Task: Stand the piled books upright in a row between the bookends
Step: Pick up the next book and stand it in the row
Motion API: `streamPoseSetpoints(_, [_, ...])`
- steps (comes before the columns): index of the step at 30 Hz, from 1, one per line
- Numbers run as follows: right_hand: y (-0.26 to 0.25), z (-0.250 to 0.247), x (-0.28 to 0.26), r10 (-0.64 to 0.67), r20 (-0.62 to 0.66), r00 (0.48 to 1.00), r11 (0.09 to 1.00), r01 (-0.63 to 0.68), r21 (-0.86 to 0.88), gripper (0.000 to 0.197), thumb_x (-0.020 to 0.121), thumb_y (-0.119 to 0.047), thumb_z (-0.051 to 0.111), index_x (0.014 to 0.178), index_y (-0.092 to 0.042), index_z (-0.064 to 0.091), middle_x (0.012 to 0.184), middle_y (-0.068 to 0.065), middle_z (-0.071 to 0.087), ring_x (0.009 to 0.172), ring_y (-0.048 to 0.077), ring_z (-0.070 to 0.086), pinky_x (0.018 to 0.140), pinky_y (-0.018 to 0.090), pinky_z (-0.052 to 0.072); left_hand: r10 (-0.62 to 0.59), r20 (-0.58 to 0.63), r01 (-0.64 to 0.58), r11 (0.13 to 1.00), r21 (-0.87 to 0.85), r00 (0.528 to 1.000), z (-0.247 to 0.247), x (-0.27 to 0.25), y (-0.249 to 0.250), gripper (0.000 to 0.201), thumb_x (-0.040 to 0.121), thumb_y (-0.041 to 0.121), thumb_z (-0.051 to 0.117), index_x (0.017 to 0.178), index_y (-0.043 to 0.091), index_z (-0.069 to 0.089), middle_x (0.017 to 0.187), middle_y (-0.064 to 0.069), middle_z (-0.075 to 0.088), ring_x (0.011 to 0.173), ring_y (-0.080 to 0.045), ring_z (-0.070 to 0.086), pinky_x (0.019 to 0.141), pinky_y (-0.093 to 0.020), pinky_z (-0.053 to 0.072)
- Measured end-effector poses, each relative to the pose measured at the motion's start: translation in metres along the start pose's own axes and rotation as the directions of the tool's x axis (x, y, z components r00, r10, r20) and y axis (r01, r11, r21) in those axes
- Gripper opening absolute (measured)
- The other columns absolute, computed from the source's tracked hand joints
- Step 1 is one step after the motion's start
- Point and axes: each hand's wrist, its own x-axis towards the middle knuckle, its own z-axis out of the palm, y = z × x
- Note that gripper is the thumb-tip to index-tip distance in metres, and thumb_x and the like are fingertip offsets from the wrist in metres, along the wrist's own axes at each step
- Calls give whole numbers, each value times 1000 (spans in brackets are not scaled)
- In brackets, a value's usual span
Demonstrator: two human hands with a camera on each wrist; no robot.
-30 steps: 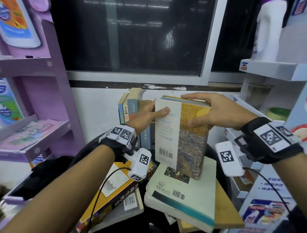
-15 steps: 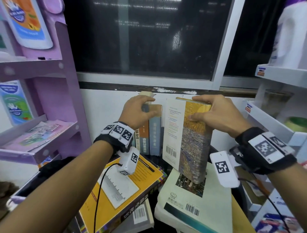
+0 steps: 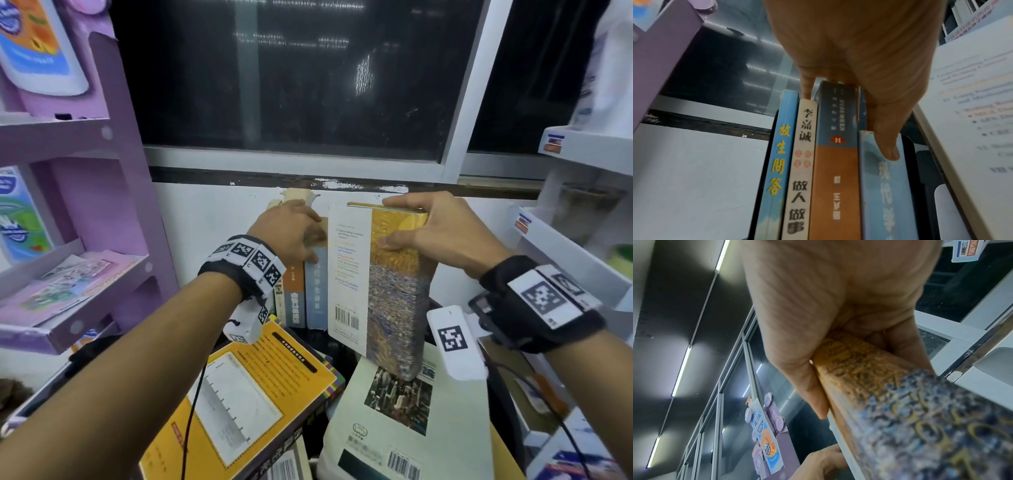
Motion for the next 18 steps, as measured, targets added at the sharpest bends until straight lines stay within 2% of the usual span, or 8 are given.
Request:
streamPoseSetpoints(3, [2,2,8,5,2,1000,1000,-5,19,60,66,-31,86,123,-32,65,119,-8,64,103,11,60,78,20,45,-17,-1,17,997,-74,1000,3,-2,-3,48,79,44,72,124,32,62,138,11,49,141,-16,24,105,-40,35])
streamPoseSetpoints(5, [3,2,13,4,-1,1000,1000,-4,18,58,68,-30,85,122,-32,65,116,-7,65,99,11,60,74,19,44,-7,12,8,996,-94,1000,3,-2,-6,45,78,43,73,121,31,64,134,9,52,141,-18,24,107,-40,31])
streamPoseSetpoints(7, [3,2,18,5,-8,1000,1000,-5,6,57,69,-29,84,122,-33,64,111,-6,65,96,11,60,69,17,43,1,31,3,995,-103,1000,3,-2,-10,45,78,44,72,121,32,64,130,8,53,140,-19,25,109,-42,33])
streamPoseSetpoints(9, [4,3,23,10,-13,1000,1000,-11,-3,57,70,-30,84,123,-34,64,113,-3,65,104,16,58,77,23,46,3,34,1,994,-111,999,3,-2,-12,46,77,45,73,121,34,64,127,7,55,141,-20,24,109,-44,34])
streamPoseSetpoints(11, [7,4,26,17,-24,1000,1000,-17,-17,58,69,-32,84,123,-36,63,114,0,64,111,20,55,87,31,49,7,22,-4,992,-126,1000,5,-1,-13,45,77,43,74,120,33,66,122,6,57,140,-20,25,108,-38,31])
streamPoseSetpoints(15, [10,7,28,10,-65,998,1000,-11,-9,59,69,-30,84,125,-32,63,113,-1,66,106,18,59,88,32,51,3,-16,-6,985,-174,1000,8,-1,-13,45,76,41,76,119,31,67,116,5,58,140,-21,27,109,-37,29])
streamPoseSetpoints(18, [10,12,30,22,-97,995,1000,-23,-4,60,69,-32,84,125,-31,63,115,-1,66,111,20,58,95,39,50,22,-26,-26,986,-165,999,8,-2,-12,45,76,39,76,119,29,67,120,5,58,135,-19,32,107,-33,28])
